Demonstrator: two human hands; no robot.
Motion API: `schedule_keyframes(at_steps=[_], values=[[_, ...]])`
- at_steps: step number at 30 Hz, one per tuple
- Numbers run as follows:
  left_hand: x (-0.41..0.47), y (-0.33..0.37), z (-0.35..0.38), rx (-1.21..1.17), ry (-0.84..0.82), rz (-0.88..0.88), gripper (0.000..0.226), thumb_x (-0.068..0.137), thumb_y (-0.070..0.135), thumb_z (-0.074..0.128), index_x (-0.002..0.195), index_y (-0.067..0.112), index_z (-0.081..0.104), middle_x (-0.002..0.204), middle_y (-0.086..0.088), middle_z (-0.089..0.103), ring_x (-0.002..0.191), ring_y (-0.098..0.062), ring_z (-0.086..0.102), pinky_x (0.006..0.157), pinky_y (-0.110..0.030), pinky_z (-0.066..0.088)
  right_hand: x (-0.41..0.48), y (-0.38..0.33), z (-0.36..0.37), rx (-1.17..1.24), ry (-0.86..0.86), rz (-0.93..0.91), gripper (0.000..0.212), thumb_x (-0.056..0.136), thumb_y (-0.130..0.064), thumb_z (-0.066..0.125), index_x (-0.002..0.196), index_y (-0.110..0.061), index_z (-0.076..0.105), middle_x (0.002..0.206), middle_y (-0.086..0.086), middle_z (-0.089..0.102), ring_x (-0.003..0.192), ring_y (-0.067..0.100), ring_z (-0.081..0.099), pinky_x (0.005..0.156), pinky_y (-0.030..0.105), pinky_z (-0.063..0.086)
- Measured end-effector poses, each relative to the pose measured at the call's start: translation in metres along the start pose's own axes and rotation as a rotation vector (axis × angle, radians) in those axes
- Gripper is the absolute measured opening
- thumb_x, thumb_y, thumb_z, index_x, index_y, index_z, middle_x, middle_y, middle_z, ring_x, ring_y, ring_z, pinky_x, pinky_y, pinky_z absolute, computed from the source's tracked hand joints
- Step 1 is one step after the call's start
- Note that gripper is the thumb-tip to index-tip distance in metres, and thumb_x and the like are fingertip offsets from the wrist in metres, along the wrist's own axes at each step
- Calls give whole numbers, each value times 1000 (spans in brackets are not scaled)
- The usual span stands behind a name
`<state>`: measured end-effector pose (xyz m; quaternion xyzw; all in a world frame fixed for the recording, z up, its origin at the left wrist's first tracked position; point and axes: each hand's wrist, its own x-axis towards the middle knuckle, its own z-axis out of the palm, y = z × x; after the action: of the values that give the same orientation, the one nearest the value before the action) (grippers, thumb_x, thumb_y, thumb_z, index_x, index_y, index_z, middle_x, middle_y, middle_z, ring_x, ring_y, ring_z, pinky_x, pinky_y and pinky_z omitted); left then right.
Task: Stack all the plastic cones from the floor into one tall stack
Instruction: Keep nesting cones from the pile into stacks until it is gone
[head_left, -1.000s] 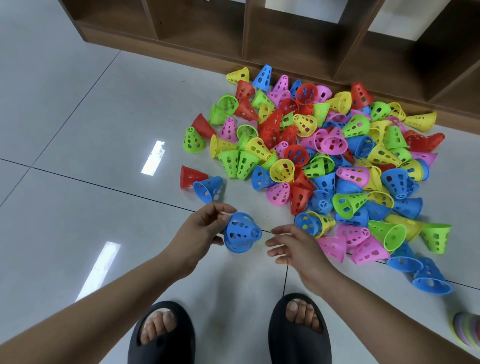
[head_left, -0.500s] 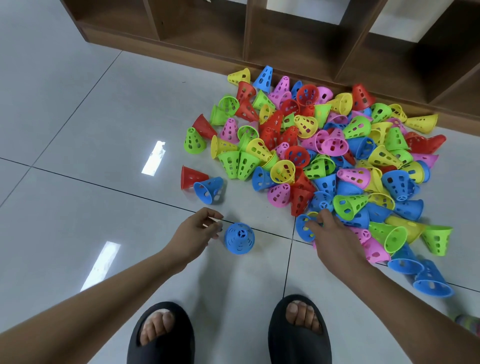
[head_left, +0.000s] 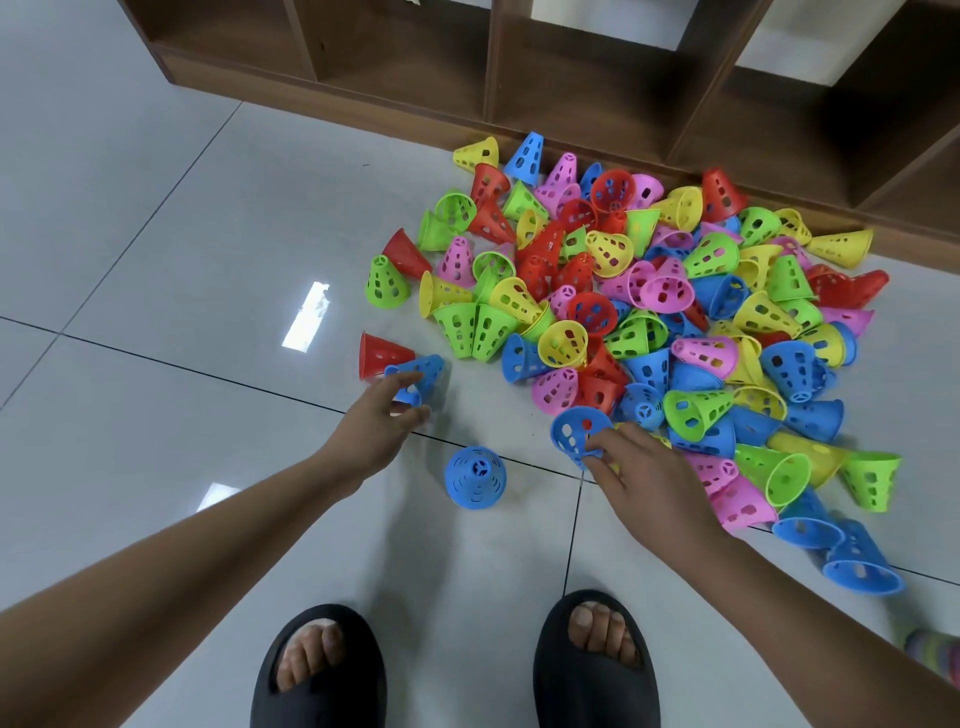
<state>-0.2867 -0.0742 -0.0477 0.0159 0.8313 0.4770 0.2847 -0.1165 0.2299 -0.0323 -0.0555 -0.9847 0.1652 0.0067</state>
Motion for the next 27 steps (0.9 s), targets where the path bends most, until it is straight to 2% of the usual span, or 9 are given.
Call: schedule_keyframes(at_steps=[3,5,8,12,17,20,23,27], values=[[-2,-1,-3,-31,24,-36,44,100,31,68,142,40,60,131,5,67,109,-10,67,87,-29,52,3,-18,-11,155,19,66,7,101,-32,66,106,-27,66,83,-14,60,68,6,56,63,37,52],[-6,-1,-5,-80,54,-71,41,97,31,70,137,39,64,120,7,72,106,-13,69,86,-30,54,5,-28,-19,273,10,130,6,103,-33,63,101,-27,63,73,-13,60,66,7,56,60,38,50],[-12,-3,-10,-140,125,-82,30,89,34,72,120,35,73,110,11,77,101,-17,72,91,-41,58,8,-44,-30,484,-46,210,13,107,-33,56,96,-28,56,71,-5,65,65,14,62,62,41,51],[-22,-2,-16,-250,209,-60,12,95,20,76,104,28,77,101,3,80,88,-17,67,79,-37,56,10,-64,-43,894,-135,325,20,110,-21,53,92,-13,52,68,11,64,58,28,54,57,39,43],[-34,11,-25,-401,225,-44,6,98,15,74,103,18,76,104,2,81,91,-18,71,76,-33,52,9,-83,-39,1305,-280,429,27,110,-20,52,91,-1,48,65,16,54,54,24,42,50,31,34],[-40,23,-27,-558,155,-43,14,103,14,68,116,16,73,103,-5,79,83,-15,69,78,-31,51,7,-91,-31,1400,-384,464,26,109,-20,53,88,-6,51,66,16,53,54,23,41,48,30,31],[-46,34,-26,-744,33,-35,23,105,10,62,126,11,69,101,-9,72,80,-16,64,77,-28,55,6,-94,-18,1371,-449,497,25,110,-20,50,88,-8,54,67,17,55,53,23,42,49,31,30],[-57,42,-18,-821,-153,-28,22,104,10,60,122,7,72,108,-12,73,81,-16,64,69,-21,57,7,-93,1,1320,-482,597,26,110,-20,50,87,-8,54,68,18,57,50,23,45,52,33,30]])
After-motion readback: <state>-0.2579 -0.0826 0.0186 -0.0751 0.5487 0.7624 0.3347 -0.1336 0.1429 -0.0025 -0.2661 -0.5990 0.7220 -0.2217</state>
